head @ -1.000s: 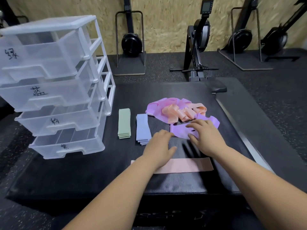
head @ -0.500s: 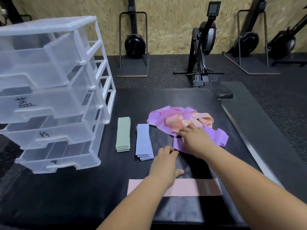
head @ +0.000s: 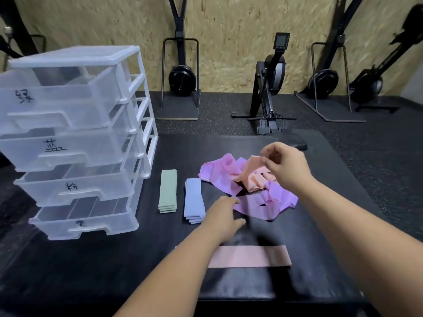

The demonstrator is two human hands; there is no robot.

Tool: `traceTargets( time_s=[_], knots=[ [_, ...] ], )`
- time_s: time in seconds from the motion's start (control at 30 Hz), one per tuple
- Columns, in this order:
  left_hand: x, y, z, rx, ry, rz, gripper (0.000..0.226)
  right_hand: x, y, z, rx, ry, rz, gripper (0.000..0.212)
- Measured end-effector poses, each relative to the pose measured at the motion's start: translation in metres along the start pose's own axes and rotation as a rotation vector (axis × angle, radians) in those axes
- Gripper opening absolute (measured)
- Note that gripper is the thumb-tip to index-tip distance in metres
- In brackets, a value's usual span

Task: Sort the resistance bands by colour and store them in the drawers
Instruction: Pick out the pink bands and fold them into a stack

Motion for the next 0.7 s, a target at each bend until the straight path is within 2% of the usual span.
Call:
traceTargets(
  time_s=[0.13, 0.23, 0.4, 0.53, 0.7],
  knots=[
    [0.044, 0.004, -0.027, -0.024, -0.148, -0.098, 0.051, 0.033, -0.003, 0.019, -0.053, 0.110, -0.046, 0.014],
    [0.074, 0.004, -0.045, -0.032, -0.256, -0.167, 0.042, 0.052, -0.003, 0.035, -0.015, 0.147, -0.092, 0.015],
    [0.109, 0.001, -0.059, -0.043, -0.337, -0.283, 0.046, 0.073, -0.006, 0.055, 0.032, 0.204, -0.132, 0.015],
    [0.129, -0.007, -0.072, -0.073, -0.384, -0.325, 0.046, 0.084, -0.010, 0.072, 0.067, 0.351, -0.118, 0.015],
    [0.153, -0.016, -0.101, -0.199, -0.471, -0.317, 0.045, 0.084, -0.016, 0.092, 0.091, 0.493, -0.031, 0.017]
  ],
)
Point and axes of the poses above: each hand's wrist, its own y-axis towards the middle knuckle, its own x-axis out of the back of the hand, z = x × y, the point moved 10 cm from there along y, towards the middle knuckle, and after that the axes turned 3 degrees about -y, right-handed, at the moved point
